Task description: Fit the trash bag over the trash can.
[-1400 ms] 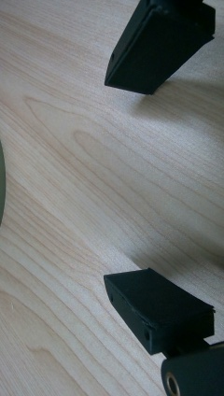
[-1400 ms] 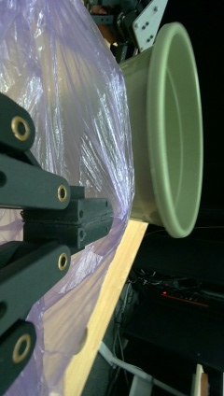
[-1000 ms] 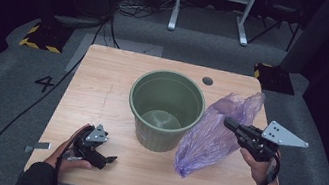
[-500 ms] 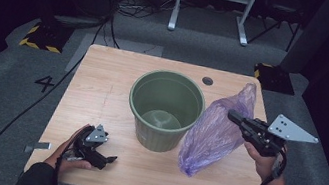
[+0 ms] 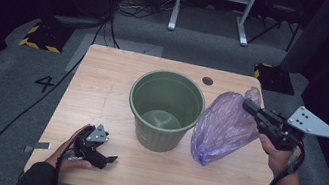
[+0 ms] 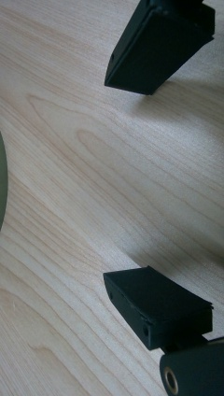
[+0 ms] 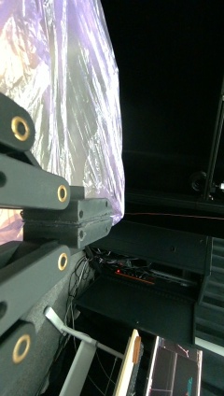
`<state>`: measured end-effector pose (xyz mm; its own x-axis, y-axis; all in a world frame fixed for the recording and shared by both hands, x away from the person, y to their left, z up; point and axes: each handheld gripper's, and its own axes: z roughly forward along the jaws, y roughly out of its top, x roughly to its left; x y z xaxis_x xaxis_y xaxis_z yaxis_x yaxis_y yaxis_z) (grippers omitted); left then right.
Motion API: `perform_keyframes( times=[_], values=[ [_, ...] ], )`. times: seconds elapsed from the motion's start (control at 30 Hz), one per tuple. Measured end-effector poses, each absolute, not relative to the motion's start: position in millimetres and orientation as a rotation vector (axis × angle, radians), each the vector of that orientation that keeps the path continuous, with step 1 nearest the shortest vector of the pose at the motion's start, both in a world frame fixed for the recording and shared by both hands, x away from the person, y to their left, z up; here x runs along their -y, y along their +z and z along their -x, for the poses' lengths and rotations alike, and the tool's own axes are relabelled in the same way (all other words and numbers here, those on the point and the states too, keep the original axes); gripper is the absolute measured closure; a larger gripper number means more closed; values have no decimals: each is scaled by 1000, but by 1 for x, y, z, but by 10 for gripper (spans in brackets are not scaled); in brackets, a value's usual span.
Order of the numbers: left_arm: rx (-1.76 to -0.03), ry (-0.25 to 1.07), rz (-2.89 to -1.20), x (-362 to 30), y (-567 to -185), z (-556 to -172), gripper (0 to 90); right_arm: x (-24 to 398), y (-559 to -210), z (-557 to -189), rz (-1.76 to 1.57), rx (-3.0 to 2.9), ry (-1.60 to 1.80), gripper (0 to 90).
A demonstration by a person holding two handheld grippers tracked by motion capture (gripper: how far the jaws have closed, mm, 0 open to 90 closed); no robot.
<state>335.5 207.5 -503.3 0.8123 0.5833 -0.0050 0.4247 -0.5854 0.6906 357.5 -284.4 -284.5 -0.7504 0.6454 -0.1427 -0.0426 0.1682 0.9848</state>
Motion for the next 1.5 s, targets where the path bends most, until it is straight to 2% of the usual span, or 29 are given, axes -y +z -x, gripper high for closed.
perform_keyframes(
  times=[0.13, 0.27, 0.53, 0.9, 1.2, 1.3, 1.43, 1.5],
  values=[
    [-751, 294, -2277, -206, -502, -335, 159, 274, -277, -369, -591, -1899, 1591, 900],
    [-728, 312, -2293, -205, -498, -334, 158, 270, -276, -377, -607, -1900, 1579, 900],
    [-707, 372, -2194, -208, -471, -325, 164, 260, -278, -395, -656, -1916, 1499, 900],
    [-572, 434, -2016, -207, -402, -308, 176, 250, -271, -406, -666, -1923, 1480, 900],
    [-482, 502, -1981, -195, -359, -311, 176, 231, -264, -411, -626, -1960, 1444, 900],
    [-452, 572, -1959, -190, -356, -313, 206, 224, -263, -412, -615, -1971, 1436, 900],
    [-475, 522, -1960, -186, -359, -324, 200, 215, -261, -415, -599, -1981, 1432, 900],
    [-472, 546, -1933, -186, -357, -327, 206, 210, -259, -417, -587, -1983, 1428, 900]
  ],
)
